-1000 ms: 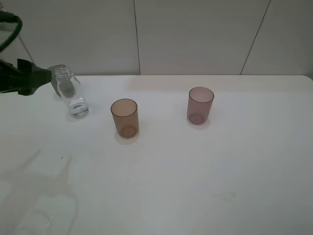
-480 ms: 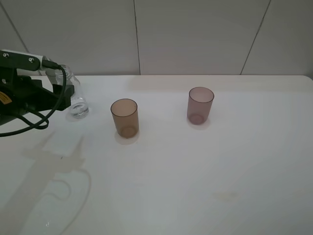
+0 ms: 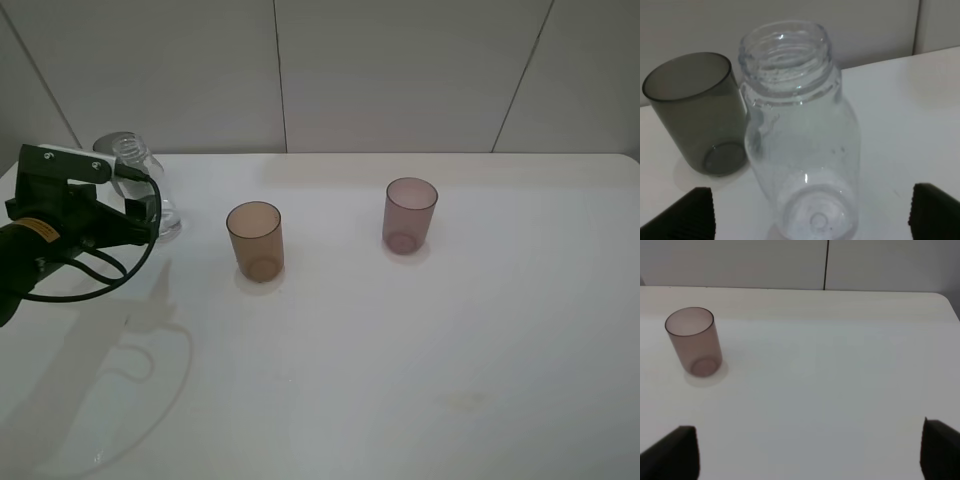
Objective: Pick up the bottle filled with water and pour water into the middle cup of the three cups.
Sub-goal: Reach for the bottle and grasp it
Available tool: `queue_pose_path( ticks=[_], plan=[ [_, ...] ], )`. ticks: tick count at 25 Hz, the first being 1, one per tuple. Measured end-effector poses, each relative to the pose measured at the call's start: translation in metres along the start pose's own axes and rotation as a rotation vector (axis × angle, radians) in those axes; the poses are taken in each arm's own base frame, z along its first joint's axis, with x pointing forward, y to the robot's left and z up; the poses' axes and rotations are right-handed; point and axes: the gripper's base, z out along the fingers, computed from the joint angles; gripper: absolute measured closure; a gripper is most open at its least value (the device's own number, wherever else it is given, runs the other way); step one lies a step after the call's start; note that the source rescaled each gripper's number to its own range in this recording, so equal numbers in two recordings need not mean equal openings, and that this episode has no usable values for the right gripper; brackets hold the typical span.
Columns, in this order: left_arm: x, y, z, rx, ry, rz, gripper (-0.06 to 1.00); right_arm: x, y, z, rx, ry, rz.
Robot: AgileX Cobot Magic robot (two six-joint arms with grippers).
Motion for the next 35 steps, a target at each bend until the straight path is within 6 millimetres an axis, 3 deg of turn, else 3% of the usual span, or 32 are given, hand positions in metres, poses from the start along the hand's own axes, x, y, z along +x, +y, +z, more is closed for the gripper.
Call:
queue_pose_path(
  ticks=[17,30,35],
  plan=[
    [0.014,0.0,0.051,0.04,-0.036,-0.004,-0.06,0.0,0.0,0.0,0.0,0.0,0.0],
    [0.036,-0.004,0.077,0.058,-0.008,0.0,-0.06,0.0,0.0,0.0,0.0,0.0,0.0],
    [0.033,-0.005,0.084,0.063,-0.031,0.003,-0.06,0.0,0.0,0.0,0.0,0.0,0.0]
  ],
)
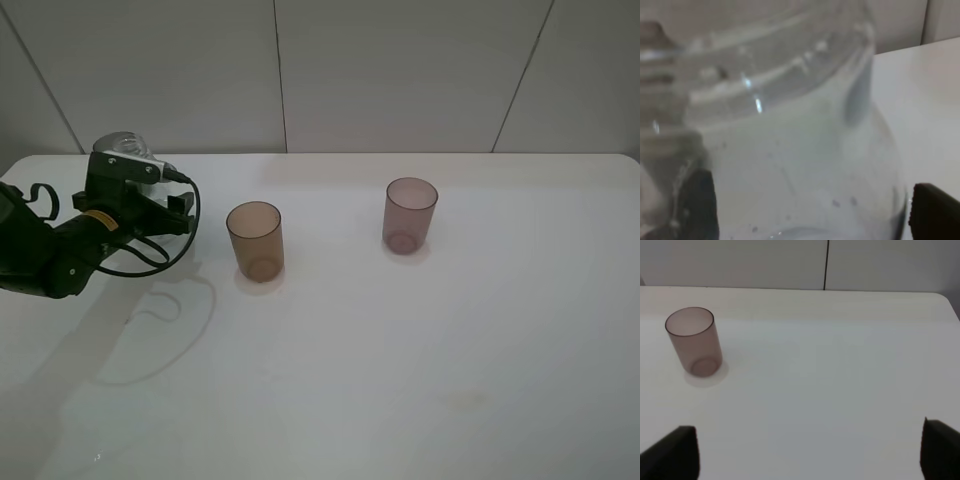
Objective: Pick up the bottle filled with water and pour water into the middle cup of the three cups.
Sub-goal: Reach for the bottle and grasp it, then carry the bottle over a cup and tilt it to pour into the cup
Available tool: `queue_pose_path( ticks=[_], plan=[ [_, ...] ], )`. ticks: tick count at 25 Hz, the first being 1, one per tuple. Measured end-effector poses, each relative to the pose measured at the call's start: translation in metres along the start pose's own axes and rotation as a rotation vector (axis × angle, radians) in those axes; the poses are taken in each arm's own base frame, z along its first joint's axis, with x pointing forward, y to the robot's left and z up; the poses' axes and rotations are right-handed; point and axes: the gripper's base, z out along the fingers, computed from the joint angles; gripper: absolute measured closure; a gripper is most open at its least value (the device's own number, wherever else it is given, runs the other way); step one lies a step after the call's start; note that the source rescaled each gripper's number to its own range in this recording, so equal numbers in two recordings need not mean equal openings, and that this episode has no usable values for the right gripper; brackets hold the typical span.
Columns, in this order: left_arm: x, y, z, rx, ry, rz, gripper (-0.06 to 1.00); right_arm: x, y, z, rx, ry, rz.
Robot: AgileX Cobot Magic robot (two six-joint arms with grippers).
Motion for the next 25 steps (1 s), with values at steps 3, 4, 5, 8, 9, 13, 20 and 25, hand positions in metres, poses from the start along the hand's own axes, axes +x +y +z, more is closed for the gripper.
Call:
queue_pose_path(
  ticks=[3,4,5,8,9,13,20,25],
  plan=[
    [-0.005,0.0,0.005,0.0,-0.022,0.002,-0.06,0.0,0.0,0.0,0.0,0.0,0.0],
    [-0.006,0.001,0.007,-0.001,-0.031,0.002,-0.06,0.0,0.0,0.0,0.0,0.0,0.0],
    [-0.007,0.001,0.008,-0.001,-0.034,0.002,-0.06,0.0,0.0,0.0,0.0,0.0,0.0],
    [-0.003,0.0,0.012,-0.001,-0.039,0.002,-0.06,0.0,0.0,0.0,0.0,0.0,0.0],
    [0.0,0.0,0.012,0.001,-0.029,0.002,-0.06,0.0,0.0,0.0,0.0,0.0,0.0],
    [0.007,-0.001,0.012,0.01,-0.009,0.004,-0.05,0.0,0.0,0.0,0.0,0.0,0.0],
    [0.008,-0.002,0.013,0.013,-0.009,0.005,0.57,0.0,0.0,0.0,0.0,0.0,0.0],
    [0.008,-0.002,0.013,0.013,-0.009,0.005,0.93,0.0,0.0,0.0,0.0,0.0,0.0]
  ],
)
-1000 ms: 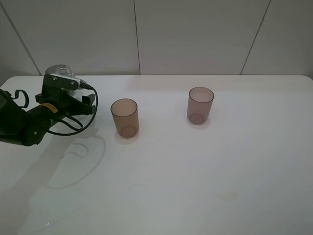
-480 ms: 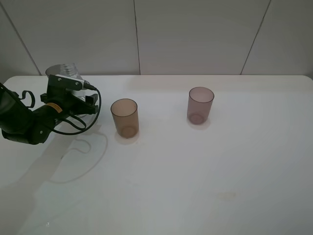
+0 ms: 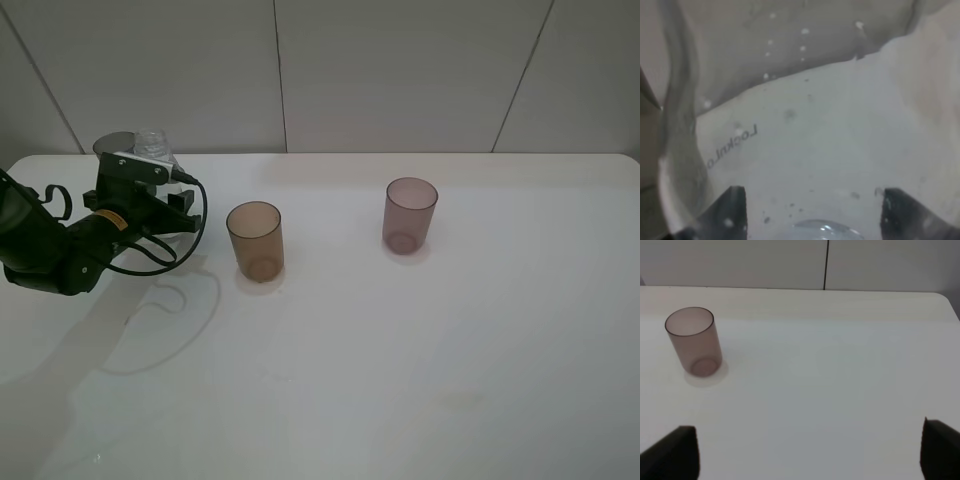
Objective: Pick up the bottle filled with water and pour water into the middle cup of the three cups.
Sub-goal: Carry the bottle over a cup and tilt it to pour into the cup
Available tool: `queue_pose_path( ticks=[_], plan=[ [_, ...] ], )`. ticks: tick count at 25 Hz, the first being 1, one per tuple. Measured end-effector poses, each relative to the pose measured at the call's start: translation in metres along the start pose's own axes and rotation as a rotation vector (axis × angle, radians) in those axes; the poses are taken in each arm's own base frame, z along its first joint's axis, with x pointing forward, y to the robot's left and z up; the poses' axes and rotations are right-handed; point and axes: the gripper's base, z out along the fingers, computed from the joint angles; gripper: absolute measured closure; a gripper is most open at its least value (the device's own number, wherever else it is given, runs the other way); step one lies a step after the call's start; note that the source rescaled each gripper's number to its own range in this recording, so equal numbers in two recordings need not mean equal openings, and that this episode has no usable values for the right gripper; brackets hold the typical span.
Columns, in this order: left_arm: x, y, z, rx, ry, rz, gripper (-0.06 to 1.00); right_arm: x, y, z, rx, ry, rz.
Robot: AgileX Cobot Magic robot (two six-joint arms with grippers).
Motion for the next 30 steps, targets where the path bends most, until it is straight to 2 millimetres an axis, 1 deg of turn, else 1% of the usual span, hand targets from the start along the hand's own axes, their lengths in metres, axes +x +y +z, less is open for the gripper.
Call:
queue_pose_path(
  ticks=[8,11,13,17,20,25,30],
  plan=[
    [0.0,0.0,0.0,0.0,0.0,0.0,0.93,0.0,0.0,0.0,0.0,0.0,0.0],
    [-0.004,0.0,-0.001,0.0,0.005,0.0,0.93,0.0,0.0,0.0,0.0,0.0,0.0],
    [-0.014,0.001,-0.004,-0.001,-0.001,0.003,0.93,0.0,0.0,0.0,0.0,0.0,0.0],
    [-0.043,0.005,-0.014,-0.004,-0.013,0.008,0.93,0.0,0.0,0.0,0.0,0.0,0.0],
    [-0.058,0.006,-0.023,-0.005,0.022,0.008,0.93,0.0,0.0,0.0,0.0,0.0,0.0],
    [-0.074,0.006,-0.037,0.013,0.136,0.05,0.93,0.0,0.0,0.0,0.0,0.0,0.0],
    [-0.089,-0.004,-0.049,0.069,0.229,0.194,0.93,0.0,0.0,0.0,0.0,0.0,0.0]
  ],
)
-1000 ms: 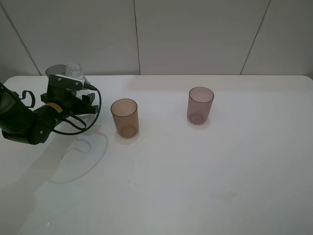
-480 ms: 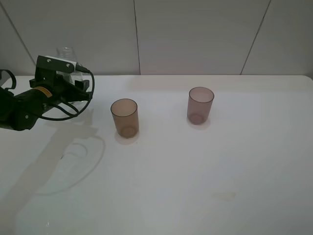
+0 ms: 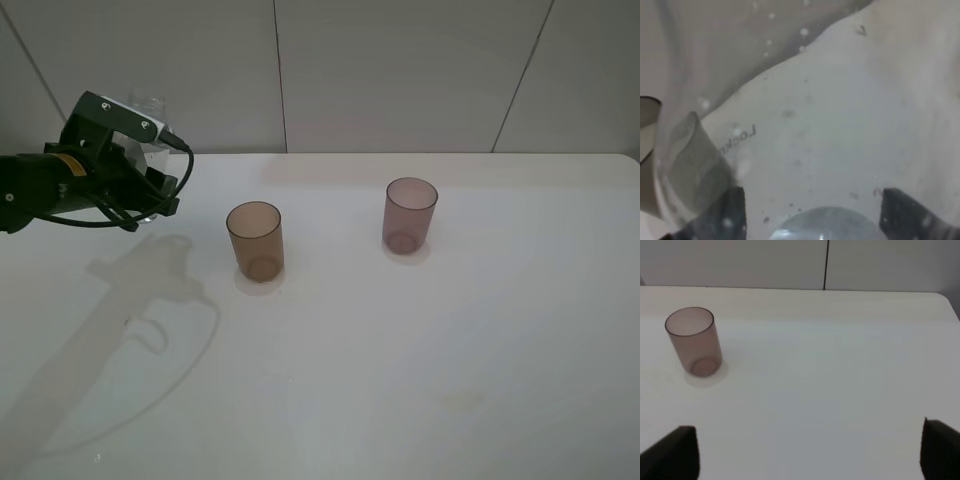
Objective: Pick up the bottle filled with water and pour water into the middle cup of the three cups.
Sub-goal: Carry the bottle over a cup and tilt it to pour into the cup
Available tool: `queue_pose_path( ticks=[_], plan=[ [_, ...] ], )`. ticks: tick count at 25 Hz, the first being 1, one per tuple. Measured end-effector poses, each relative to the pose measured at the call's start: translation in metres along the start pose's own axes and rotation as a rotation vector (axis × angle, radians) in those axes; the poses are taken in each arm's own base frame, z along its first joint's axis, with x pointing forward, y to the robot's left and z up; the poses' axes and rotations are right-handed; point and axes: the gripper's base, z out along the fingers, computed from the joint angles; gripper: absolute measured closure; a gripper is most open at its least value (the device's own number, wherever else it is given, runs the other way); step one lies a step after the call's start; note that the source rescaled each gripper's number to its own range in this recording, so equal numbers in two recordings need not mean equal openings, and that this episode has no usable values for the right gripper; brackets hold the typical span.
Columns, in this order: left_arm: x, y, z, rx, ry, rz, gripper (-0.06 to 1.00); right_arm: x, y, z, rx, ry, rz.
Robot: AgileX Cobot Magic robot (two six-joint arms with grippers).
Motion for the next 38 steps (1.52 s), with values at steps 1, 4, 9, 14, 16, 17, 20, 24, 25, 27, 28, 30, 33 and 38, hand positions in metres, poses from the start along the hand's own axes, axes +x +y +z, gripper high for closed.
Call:
queue_pose_path(
  ticks=[1,4,9,14,16,17,20,24,25,27,28,30,33,38],
  plan=[
    [-0.002,-0.003,-0.003,0.014,0.016,0.029,0.93,0.0,0.0,0.0,0.0,0.0,0.0],
    [-0.007,-0.014,-0.011,0.068,0.07,0.141,0.93,0.0,0.0,0.0,0.0,0.0,0.0],
    [-0.002,-0.028,-0.018,0.158,0.185,0.285,0.93,0.0,0.0,0.0,0.0,0.0,0.0],
    [0.002,-0.031,-0.023,0.206,0.253,0.387,0.93,0.0,0.0,0.0,0.0,0.0,0.0],
    [0.0,-0.03,-0.026,0.213,0.25,0.426,0.93,0.0,0.0,0.0,0.0,0.0,0.0],
    [-0.001,-0.031,-0.027,0.217,0.246,0.445,0.93,0.0,0.0,0.0,0.0,0.0,0.0],
    [-0.005,-0.036,-0.032,0.252,0.253,0.529,0.93,0.0,0.0,0.0,0.0,0.0,0.0],
    [-0.012,-0.041,-0.033,0.312,0.326,0.609,0.93,0.0,0.0,0.0,0.0,0.0,0.0],
    [-0.016,-0.042,-0.032,0.319,0.332,0.627,0.93,0.0,0.0,0.0,0.0,0.0,0.0],
    [-0.024,-0.043,-0.031,0.331,0.351,0.656,0.93,0.0,0.0,0.0,0.0,0.0,0.0],
    [-0.029,-0.043,-0.03,0.332,0.362,0.666,0.93,0.0,0.0,0.0,0.0,0.0,0.0],
    [-0.035,-0.043,-0.03,0.331,0.381,0.684,0.93,0.0,0.0,0.0,0.0,0.0,0.0],
    [-0.037,-0.041,-0.031,0.328,0.416,0.705,0.93,0.0,0.0,0.0,0.0,0.0,0.0],
    [-0.035,-0.04,-0.032,0.329,0.445,0.73,0.93,0.0,0.0,0.0,0.0,0.0,0.0]
  ],
)
